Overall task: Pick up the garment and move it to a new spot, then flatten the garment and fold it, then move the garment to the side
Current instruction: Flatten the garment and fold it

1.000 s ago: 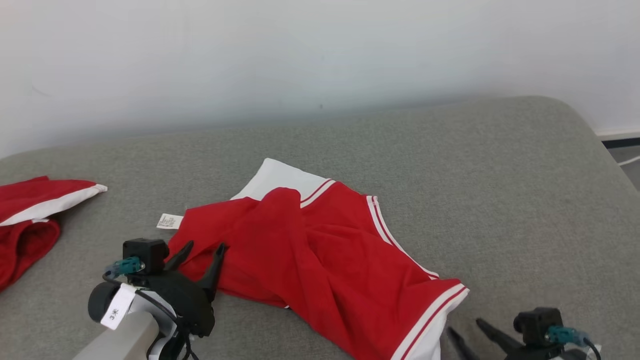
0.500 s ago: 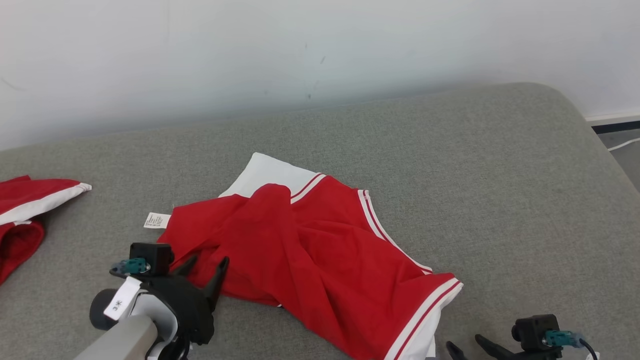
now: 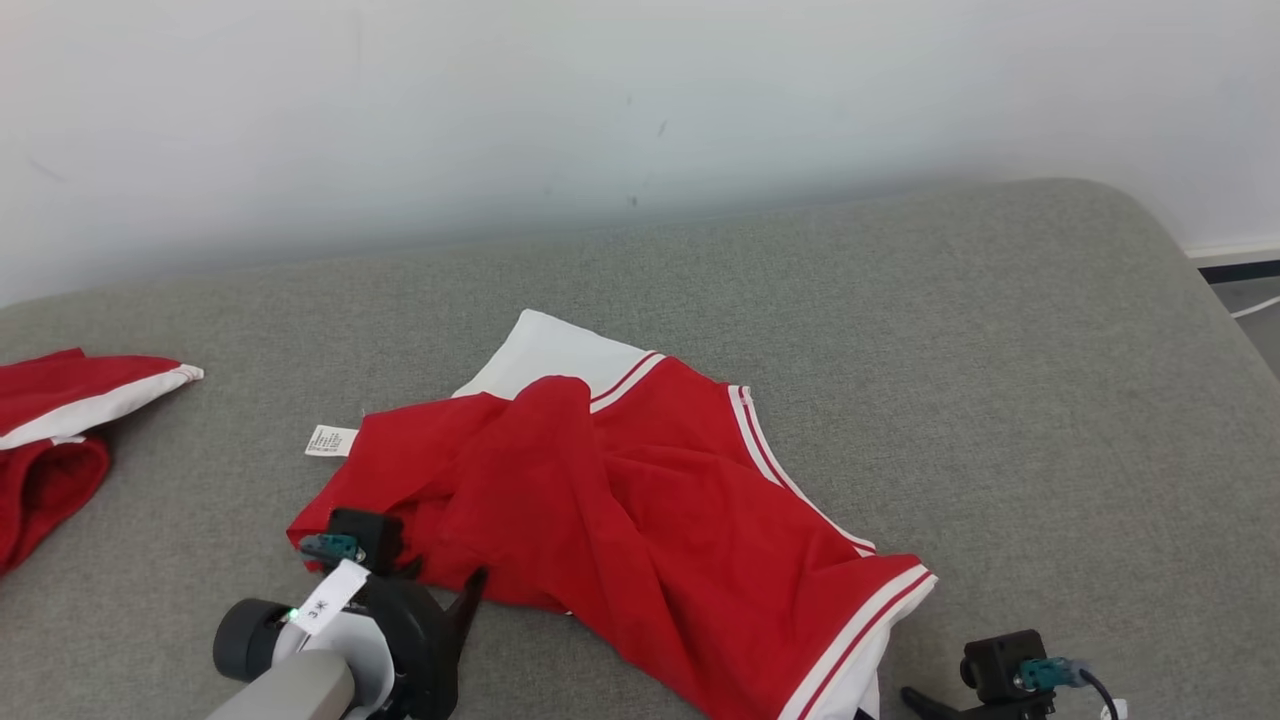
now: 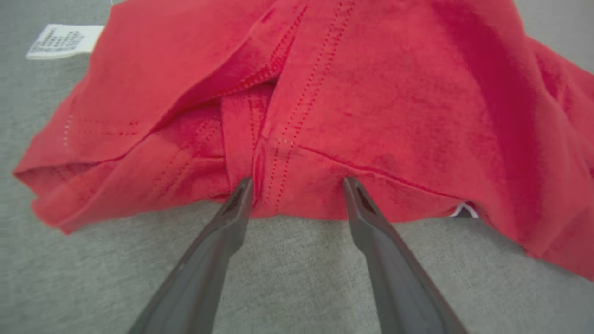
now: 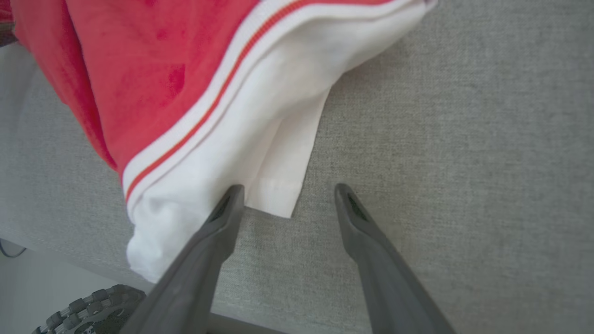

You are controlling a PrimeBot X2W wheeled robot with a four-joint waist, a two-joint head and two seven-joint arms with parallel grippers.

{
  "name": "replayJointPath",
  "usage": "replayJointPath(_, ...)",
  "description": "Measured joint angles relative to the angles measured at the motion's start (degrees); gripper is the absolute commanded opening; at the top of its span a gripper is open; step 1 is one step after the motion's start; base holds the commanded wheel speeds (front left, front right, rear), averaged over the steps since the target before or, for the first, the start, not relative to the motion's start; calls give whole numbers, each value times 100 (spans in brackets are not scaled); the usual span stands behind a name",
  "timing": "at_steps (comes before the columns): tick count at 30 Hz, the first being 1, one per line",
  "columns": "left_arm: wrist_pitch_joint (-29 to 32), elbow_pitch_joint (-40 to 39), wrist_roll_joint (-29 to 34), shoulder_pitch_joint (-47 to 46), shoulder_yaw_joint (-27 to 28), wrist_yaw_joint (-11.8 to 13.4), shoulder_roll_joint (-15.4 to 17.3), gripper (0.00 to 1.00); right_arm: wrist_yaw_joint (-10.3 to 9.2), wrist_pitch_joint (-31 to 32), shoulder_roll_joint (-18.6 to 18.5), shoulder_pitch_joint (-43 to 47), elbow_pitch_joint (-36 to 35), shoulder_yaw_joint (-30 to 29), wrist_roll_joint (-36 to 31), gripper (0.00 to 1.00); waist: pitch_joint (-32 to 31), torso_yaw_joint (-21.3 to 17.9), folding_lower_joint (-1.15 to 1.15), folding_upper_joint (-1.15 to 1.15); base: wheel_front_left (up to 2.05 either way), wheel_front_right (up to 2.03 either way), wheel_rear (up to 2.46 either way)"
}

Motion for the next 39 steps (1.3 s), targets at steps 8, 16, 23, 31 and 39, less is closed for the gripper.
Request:
replayJointPath(8, 98, 208, 172, -250, -138, 36, -258, 100, -76, -21, 104, -23, 326, 118, -86, 100, -53, 88, 0, 0, 0, 0, 0)
replayJointPath(16, 43, 372, 374, -463, -215, 112, -325, 100, -75, -37, 196, -159, 575, 193, -182, 60, -64, 112, 0, 0, 0, 0, 0)
replayJointPath(23, 121, 676, 288, -437, -190, 69, -490, 0, -60, -89, 370, -372, 855, 219, -185, 0, -45, 91, 0, 0, 0, 0, 0)
replayJointPath(31, -142, 765, 121, -442, 68, -26, -479, 0, 69, -253, 399, -536, 913, 87, -118, 0, -58, 76, 0, 1, 0, 0, 0)
replayJointPath(39, -575, 563, -444, -466, 680, -277, -165, 0, 263, -455, -32, -756, 635, -372, 112, 0, -181, 81, 0, 0, 0, 0, 0)
